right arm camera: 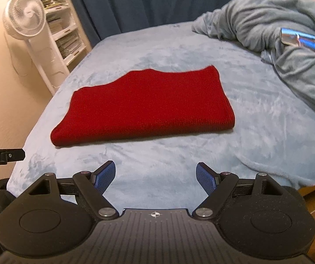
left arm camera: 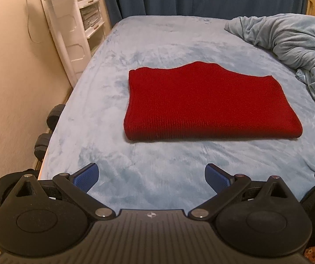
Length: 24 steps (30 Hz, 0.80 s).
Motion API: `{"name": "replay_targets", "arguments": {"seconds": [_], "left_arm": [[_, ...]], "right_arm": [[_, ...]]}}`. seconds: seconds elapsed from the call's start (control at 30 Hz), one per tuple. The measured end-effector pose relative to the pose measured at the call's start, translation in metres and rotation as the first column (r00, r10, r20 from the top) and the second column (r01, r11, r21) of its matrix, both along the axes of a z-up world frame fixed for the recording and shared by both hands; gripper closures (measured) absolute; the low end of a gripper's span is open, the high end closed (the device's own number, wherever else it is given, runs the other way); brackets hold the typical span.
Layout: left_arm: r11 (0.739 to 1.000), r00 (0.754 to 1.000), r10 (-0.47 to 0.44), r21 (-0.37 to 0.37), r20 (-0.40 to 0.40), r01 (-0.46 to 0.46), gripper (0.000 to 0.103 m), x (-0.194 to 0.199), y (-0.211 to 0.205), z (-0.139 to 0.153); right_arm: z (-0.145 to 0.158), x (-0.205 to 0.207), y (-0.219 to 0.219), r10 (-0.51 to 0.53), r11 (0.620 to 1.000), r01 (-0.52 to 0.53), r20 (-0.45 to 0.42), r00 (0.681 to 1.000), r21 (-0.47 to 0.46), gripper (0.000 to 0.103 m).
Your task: Fold small clothes
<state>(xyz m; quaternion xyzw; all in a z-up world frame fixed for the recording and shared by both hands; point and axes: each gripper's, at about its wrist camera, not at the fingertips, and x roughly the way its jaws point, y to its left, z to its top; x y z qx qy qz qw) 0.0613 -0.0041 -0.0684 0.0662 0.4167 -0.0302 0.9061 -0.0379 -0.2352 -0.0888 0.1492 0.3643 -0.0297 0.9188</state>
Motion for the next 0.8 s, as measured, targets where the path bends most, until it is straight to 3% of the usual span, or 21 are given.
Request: {"name": "replay_targets", "arguments": {"seconds": [0.2,0.4,0.57,0.8], "left_arm": [[1.0,1.0,0.002,0.003,-0.025,-0.002,0.0,0.021,-0.007,-0.008],[0.999,0.998,0.035,-0.022,-0.057,-0.036,0.0,0.047,-0.004,-0.02],[0.994,0.994,0.105,-0.016,-0.021,-0.105,0.0,0.075,0.008,-0.025],[0.971,0.971,0.237,-0.015,0.029,-0.237,0.0,0.133,0.038,-0.044]], "right_arm": [[-0.01,0.016,-0.013,-0.033,0.999,0.033,-0.007,0.999,0.027,0.021],[-0.024,0.041,-0.052,-0.167,0.969,0.165,-0.002,0.986,0.186,0.021],[-0.048,0.068,-0.092,-0.342,0.88,0.336,-0.042,0.939,0.335,0.021],[-0.098,0.118,-0.138,-0.476,0.738,0.47,-0.12,0.871,0.485,0.019]]}}
